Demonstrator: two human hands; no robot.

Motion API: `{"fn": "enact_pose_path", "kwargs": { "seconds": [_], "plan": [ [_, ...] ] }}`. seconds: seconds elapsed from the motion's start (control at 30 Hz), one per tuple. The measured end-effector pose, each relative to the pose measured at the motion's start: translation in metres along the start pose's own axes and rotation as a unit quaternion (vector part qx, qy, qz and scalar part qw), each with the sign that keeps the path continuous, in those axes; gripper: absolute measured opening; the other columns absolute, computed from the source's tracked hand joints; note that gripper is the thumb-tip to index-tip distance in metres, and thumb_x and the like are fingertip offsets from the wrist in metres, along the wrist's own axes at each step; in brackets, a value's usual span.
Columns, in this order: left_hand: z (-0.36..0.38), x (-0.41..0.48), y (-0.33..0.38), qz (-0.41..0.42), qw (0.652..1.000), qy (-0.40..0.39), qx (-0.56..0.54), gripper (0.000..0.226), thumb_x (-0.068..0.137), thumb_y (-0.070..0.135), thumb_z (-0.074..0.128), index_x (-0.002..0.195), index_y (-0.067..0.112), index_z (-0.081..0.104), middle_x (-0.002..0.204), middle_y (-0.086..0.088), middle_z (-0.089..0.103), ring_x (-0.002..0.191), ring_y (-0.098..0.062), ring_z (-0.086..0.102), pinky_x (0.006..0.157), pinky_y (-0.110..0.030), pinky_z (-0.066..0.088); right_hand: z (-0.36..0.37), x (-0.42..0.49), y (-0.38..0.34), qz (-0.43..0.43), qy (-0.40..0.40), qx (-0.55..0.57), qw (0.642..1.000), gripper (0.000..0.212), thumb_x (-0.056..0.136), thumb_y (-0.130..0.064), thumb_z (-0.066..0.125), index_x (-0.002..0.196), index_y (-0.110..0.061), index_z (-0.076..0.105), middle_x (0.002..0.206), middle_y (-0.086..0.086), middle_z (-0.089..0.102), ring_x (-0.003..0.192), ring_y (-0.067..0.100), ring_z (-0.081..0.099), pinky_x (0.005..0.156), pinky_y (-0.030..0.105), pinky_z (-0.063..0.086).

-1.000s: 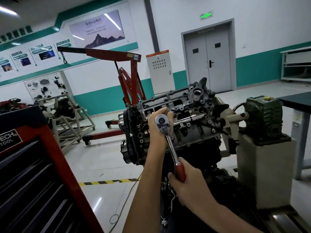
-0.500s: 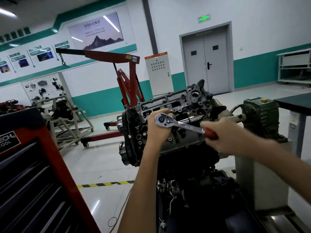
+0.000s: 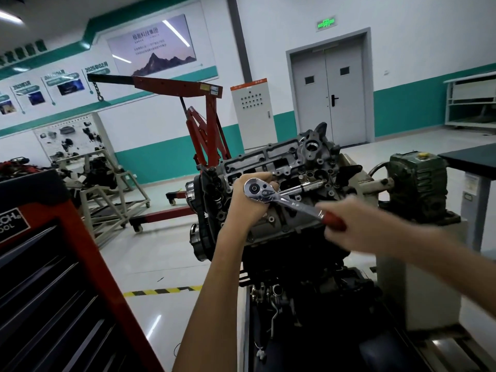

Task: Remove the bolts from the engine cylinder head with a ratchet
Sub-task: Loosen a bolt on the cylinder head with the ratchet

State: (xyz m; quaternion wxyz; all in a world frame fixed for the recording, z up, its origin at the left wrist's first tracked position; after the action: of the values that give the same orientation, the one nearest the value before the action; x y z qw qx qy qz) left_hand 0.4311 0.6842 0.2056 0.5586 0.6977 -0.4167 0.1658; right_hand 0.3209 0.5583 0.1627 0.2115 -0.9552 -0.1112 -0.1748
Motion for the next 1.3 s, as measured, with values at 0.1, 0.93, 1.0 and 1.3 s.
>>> {"fn": "enact_pose_path", "kwargs": {
  "seconds": [0.1, 0.93, 1.0, 1.3],
  "plan": [
    [0.008, -0.003, 0.007, 0.03, 0.999, -0.021, 0.038, 0.02, 0.079, -0.005, 0.059, 0.066, 0.008, 0.051, 0.058, -0.007, 0.042, 0.058, -0.011, 0.039, 0.057, -0.026, 0.031, -0.046, 0.018, 0.012, -0.033, 0.031, -0.196, 0.979, 0.007, 0.082, -0.018, 0.056, 0.086, -0.024, 0.058, 0.053, -0.01, 0.053, 0.049, -0.005, 0.055, 0.048, 0.006, 0.042],
    [0.012, -0.005, 0.003, 0.013, 0.999, 0.039, -0.011, 0.024, 0.078, 0.008, 0.055, 0.055, 0.009, 0.049, 0.054, -0.011, 0.045, 0.058, -0.017, 0.04, 0.052, -0.034, 0.032, -0.017, -0.002, 0.012, 0.013, 0.062, -0.11, 0.992, 0.028, 0.08, -0.013, 0.06, 0.071, -0.032, 0.042, 0.054, -0.009, 0.051, 0.043, 0.001, 0.051, 0.043, 0.014, 0.041],
    [0.012, -0.006, -0.004, -0.007, 0.995, 0.098, -0.028, 0.042, 0.085, -0.003, 0.056, 0.05, 0.017, 0.041, 0.049, 0.0, 0.038, 0.052, -0.014, 0.035, 0.051, -0.029, 0.028, 0.022, -0.018, 0.003, 0.051, 0.115, 0.035, 0.991, 0.018, 0.077, -0.01, 0.061, 0.074, -0.021, 0.047, 0.051, -0.005, 0.05, 0.042, 0.007, 0.05, 0.043, 0.015, 0.036],
    [0.011, -0.007, -0.006, -0.017, 0.994, 0.101, -0.049, 0.045, 0.086, -0.014, 0.054, 0.05, 0.01, 0.041, 0.046, 0.014, 0.035, 0.04, 0.001, 0.034, 0.046, -0.007, 0.026, 0.091, -0.02, -0.033, 0.094, 0.161, 0.27, 0.945, 0.01, 0.08, -0.003, 0.058, 0.079, -0.01, 0.052, 0.057, 0.002, 0.046, 0.042, 0.009, 0.039, 0.043, 0.018, 0.034]
  ]
}}
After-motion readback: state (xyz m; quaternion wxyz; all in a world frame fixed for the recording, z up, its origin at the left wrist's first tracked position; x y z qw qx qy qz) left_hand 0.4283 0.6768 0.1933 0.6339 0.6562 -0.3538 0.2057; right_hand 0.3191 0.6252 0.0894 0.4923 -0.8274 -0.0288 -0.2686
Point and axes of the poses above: each hand's wrist, its own x-axis towards the middle knuckle, its own z-axis out of the palm, y = z × x, the point moved 7 cm from there along x, towards the middle knuckle
